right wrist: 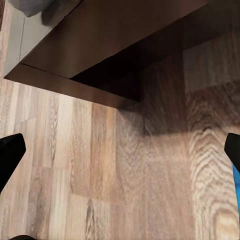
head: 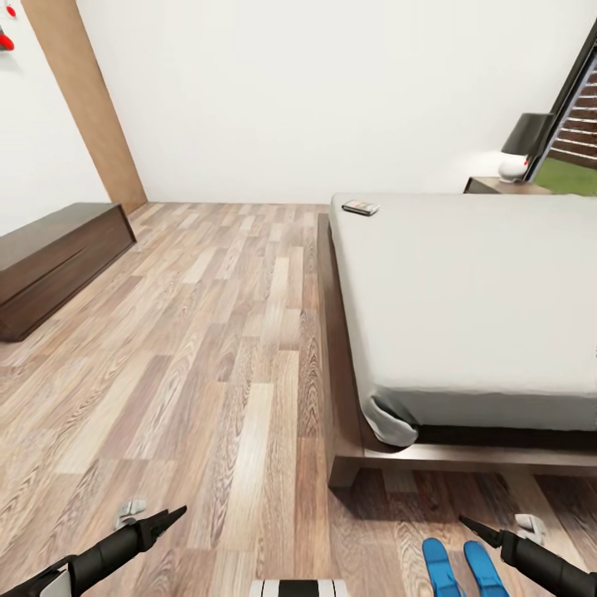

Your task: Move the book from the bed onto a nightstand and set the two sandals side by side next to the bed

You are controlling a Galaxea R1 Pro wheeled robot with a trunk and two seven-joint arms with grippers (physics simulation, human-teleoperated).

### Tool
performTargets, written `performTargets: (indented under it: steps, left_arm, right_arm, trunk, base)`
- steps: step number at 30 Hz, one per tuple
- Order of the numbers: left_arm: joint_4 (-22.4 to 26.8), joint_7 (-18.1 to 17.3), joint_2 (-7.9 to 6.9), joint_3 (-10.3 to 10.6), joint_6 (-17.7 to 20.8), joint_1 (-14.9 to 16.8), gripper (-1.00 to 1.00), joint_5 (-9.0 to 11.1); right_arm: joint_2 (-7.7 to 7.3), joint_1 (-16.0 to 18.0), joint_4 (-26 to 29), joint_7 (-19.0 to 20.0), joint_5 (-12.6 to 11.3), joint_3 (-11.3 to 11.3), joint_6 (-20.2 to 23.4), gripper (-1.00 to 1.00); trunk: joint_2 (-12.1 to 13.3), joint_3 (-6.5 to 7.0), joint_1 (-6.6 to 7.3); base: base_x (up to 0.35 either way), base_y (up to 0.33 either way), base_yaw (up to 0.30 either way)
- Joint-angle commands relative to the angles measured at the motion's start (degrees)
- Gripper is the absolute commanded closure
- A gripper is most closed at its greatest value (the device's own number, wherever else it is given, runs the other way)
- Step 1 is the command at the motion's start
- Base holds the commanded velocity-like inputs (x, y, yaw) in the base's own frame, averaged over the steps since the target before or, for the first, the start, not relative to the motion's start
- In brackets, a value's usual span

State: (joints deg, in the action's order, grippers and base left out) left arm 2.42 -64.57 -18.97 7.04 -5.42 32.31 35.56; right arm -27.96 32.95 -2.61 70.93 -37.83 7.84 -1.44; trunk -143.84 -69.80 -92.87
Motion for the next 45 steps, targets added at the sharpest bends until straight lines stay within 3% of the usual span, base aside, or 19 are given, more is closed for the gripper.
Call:
performTargets:
  steps: [1,28,45]
  left_arm:
    - [-0.05,-0.05,-0.01,0.52,-0.56,0.03,-1.00,0.32]
    - [-0.84,0.59,0.16,0.61,-0.56,0.03,-1.00,0.30]
    - [-0.84,3.33,0.92,0.55,-0.56,0.03,-1.00,0.30]
  right_arm:
    - [0.01,0.09,-0.20,0.25,-0.49,0.51,-0.15,-1.00]
    - [0.01,0.09,-0.20,0.26,-0.48,0.58,-0.15,-1.00]
    - [0.01,0.09,-0.20,0.26,-0.44,0.60,-0.15,-1.00]
  trunk:
    - [0.00,0.18,0.03]
    - [0.36,6.17,0.73]
    - [0.59,9.93,1.17]
  base:
    - [0.000,0.000,0.000]
    - [0.000,0.000,0.000]
    - [0.000,0.000,0.000]
